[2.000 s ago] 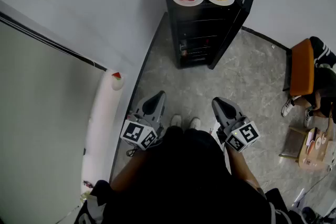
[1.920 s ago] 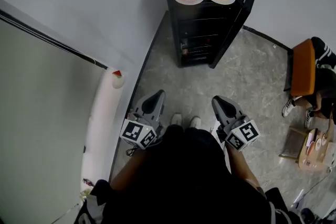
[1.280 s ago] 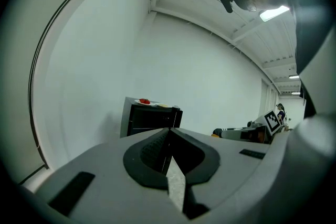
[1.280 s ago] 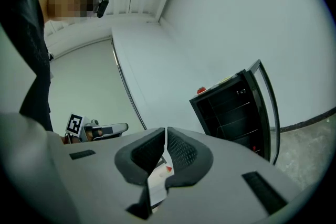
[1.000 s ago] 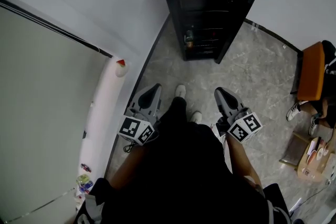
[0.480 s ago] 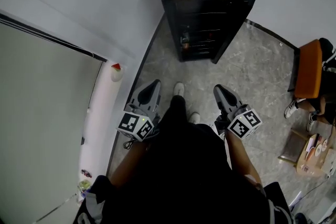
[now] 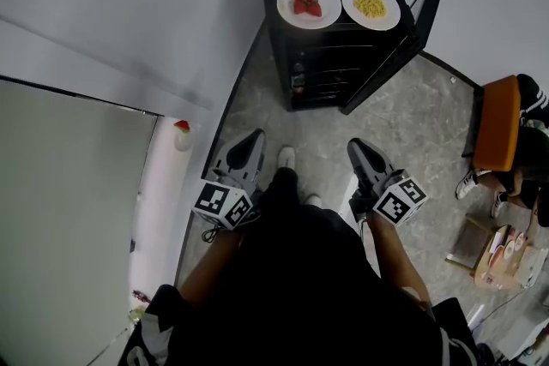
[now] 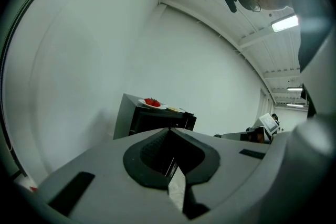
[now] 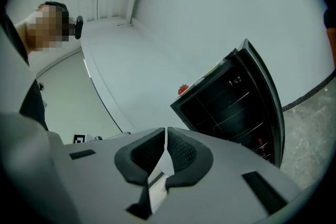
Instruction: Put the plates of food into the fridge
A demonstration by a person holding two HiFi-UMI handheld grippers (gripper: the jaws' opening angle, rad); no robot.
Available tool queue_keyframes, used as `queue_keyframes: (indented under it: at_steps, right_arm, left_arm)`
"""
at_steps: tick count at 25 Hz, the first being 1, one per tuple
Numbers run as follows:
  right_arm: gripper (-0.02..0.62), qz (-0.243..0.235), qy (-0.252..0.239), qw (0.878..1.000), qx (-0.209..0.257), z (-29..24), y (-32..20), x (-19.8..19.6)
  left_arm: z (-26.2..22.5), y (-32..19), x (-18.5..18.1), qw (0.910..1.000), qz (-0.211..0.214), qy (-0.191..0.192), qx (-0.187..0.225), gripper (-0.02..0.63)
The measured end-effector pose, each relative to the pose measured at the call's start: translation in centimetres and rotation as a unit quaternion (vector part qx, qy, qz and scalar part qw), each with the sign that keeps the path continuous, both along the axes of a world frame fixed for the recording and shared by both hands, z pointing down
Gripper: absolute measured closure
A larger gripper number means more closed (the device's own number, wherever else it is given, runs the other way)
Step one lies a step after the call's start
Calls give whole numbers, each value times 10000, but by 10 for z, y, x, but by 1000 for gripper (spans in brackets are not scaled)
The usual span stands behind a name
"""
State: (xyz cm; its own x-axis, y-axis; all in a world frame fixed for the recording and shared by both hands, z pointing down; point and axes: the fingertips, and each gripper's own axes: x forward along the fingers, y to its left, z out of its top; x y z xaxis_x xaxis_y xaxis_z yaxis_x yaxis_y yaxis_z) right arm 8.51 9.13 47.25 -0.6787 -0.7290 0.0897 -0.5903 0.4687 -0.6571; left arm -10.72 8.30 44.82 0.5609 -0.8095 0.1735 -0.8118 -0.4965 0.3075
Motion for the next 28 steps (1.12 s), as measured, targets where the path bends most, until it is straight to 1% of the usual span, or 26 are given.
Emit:
queue_keyframes:
  at_steps: [5, 9, 15, 18, 22, 28]
  right_arm:
    - [563, 116, -58, 9999, -53, -10, -49, -16]
    - [563, 246, -222, 9993, -174, -12, -81, -33]
    - [563, 459, -359, 9978, -328, -10, -113, -49]
    - [563, 474, -403, 9974, -372, -10, -126, -53]
    - [562, 436, -827, 9943, -518, -17, -143, -55]
    - [561, 280, -1375, 9867, -821, -23, -170, -61]
  left_arm:
    - [-4, -47, -12, 9999, 170, 3, -1, 583]
    - [0, -79, -25, 9996, 272, 41, -32, 583]
    - [2, -113, -35, 9987, 505, 80, 8, 583]
    - [3, -125, -35, 9985, 536, 105, -9, 583]
    - [0, -130, -27, 9984, 556, 93, -49, 583]
    - [-10, -132, -15, 9991, 432, -19, -50, 583]
